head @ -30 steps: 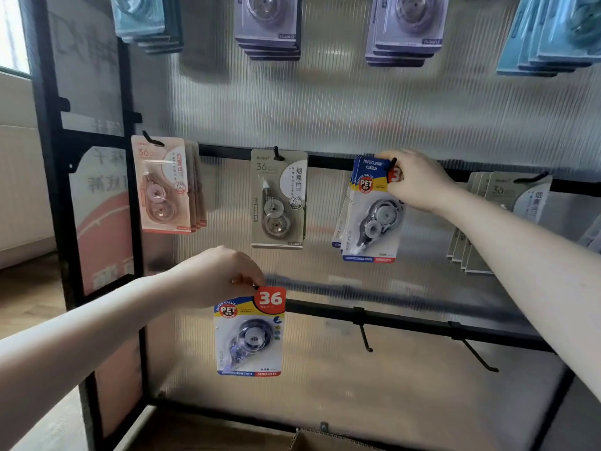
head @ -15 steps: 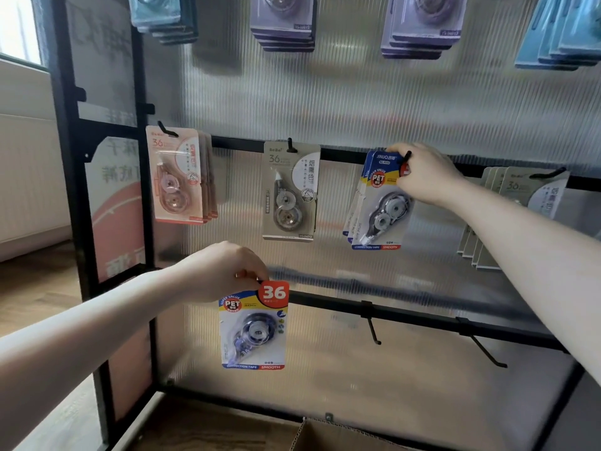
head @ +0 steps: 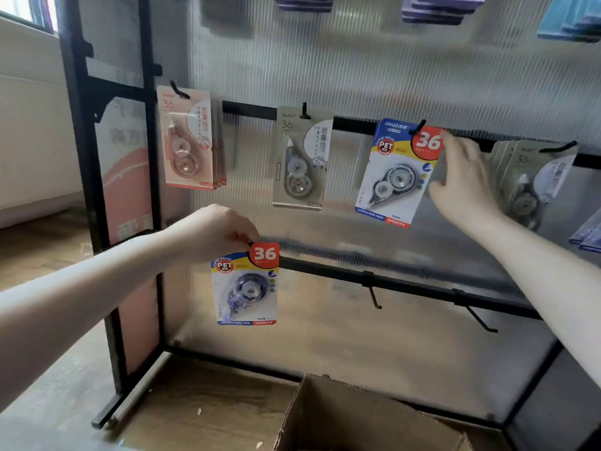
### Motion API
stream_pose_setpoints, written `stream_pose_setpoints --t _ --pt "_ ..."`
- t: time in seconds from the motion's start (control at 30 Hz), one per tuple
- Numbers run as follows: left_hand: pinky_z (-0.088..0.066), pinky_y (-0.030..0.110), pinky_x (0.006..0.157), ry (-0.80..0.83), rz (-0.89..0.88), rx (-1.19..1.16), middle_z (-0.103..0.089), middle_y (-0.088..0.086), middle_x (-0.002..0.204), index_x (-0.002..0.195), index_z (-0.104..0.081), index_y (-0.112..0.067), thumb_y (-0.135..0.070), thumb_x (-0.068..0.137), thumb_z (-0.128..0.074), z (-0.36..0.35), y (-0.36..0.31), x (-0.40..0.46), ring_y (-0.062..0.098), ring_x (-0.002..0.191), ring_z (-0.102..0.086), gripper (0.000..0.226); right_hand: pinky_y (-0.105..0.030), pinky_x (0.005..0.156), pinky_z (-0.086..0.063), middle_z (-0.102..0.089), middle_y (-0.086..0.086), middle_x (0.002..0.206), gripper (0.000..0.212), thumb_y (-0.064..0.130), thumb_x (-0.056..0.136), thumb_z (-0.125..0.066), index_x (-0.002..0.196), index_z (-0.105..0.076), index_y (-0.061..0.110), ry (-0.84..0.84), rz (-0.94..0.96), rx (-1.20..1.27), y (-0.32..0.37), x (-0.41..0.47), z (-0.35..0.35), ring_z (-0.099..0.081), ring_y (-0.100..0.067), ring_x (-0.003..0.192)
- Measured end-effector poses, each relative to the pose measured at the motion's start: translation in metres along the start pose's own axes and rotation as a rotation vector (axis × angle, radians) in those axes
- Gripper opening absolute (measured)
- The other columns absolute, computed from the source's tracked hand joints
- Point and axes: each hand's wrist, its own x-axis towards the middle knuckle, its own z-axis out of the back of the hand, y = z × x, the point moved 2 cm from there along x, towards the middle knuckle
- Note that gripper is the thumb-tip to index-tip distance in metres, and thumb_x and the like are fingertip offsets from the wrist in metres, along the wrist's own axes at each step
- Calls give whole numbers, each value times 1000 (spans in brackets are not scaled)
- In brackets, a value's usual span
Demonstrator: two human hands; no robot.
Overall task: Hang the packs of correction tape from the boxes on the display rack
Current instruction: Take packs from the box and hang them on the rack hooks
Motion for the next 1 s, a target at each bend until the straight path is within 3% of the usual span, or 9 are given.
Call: stream_pose_setpoints --t 0.23,0.4,0.53,0.63,0.73,0.9,1.0 --pt "-51 24 75 -18 44 3 -66 -12 88 96 -72 -23 -17 83 -66 1 10 -17 6 75 -58 15 -45 103 -34 -39 -17 138 65 -6 77 -52 139 -37 6 75 26 28 12 -58 -26 -41 -37 124" --pt "-46 12 68 -14 83 14 -66 -12 87 93 -74 -21 -17 81 -69 -3 24 -35 -7 68 -56 14 -44 99 -36 -44 -16 135 61 -4 75 -54 134 -43 6 168 16 42 27 -91 -49 -44 -36 120" --pt "-55 26 76 23 146 12 -69 -7 97 97 -72 -22 -19 82 -68 -10 41 -49 6 81 -63 16 -42 96 -37 -46 -16 132 59 -3 74 -56 132 -47 7 248 -3 71 36 -115 -68 -46 -37 117" --pt "-48 8 64 20 169 35 -67 -9 98 101 -71 -23 -20 83 -67 -15 57 -57 0 75 -57 18 -40 97 -36 -47 -13 129 56 0 78 -57 132 -48 10 333 -10 74 43 -130 -85 -45 -34 118" --pt "-42 3 61 -8 182 19 -67 -7 97 100 -72 -21 -17 83 -68 -19 69 -66 0 75 -57 18 -39 97 -36 -46 -11 131 53 3 81 -57 133 -47 11 405 -7 73 51 -143 -100 -45 -30 118" --pt "-39 3 61 -30 199 22 -64 -9 89 98 -73 -20 -17 83 -68 -26 91 -78 3 75 -55 17 -39 97 -39 -43 -8 135 53 6 84 -56 136 -44 16 473 -27 97 70 -157 -121 -43 -28 121" --pt "-48 14 66 -35 199 21 -66 -6 91 98 -73 -19 -18 83 -68 -30 102 -81 3 74 -55 16 -43 100 -40 -41 -10 135 55 4 84 -56 136 -43 13 518 -34 176 81 -163 -136 -43 -29 122"
